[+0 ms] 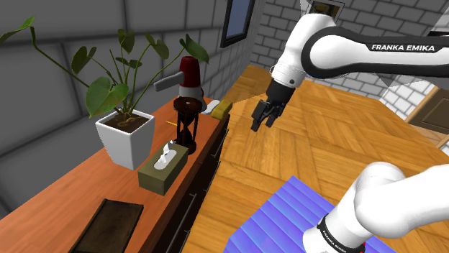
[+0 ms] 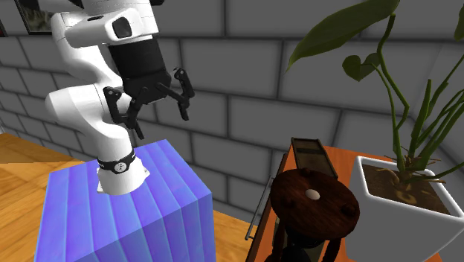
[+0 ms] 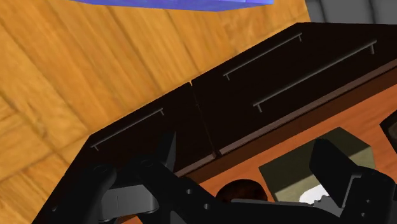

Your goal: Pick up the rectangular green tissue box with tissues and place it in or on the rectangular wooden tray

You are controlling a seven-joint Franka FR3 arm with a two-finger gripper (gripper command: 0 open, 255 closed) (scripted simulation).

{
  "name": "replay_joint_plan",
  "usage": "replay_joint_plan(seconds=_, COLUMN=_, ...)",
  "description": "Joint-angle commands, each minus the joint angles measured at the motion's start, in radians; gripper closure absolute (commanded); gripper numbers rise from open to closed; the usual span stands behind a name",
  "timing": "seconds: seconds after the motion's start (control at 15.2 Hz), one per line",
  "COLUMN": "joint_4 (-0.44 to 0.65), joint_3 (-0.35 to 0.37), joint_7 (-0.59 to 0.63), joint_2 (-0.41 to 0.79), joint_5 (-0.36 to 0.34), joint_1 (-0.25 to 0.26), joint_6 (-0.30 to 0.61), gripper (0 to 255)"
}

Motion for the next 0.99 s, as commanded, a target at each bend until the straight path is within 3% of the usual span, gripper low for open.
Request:
replay_joint_plan(seconds=0.0, joint_4=0.0, joint_3=0.022, joint_7=0.019, joint_2=0.04, joint_5=0.031, joint_1=0.016, joint_6=0.06, gripper=0)
replay_joint_plan(seconds=0.46, joint_4=0.026, joint_3=0.1, joint_7=0.074, joint_2=0.225, joint_5=0.125, joint_1=0.071, joint_6=0.286, gripper=0)
replay_joint_plan(seconds=0.92, joint_4=0.121, joint_3=0.172, joint_7=0.124, joint_2=0.445, joint_5=0.183, joint_1=0.115, joint_6=0.486, gripper=0)
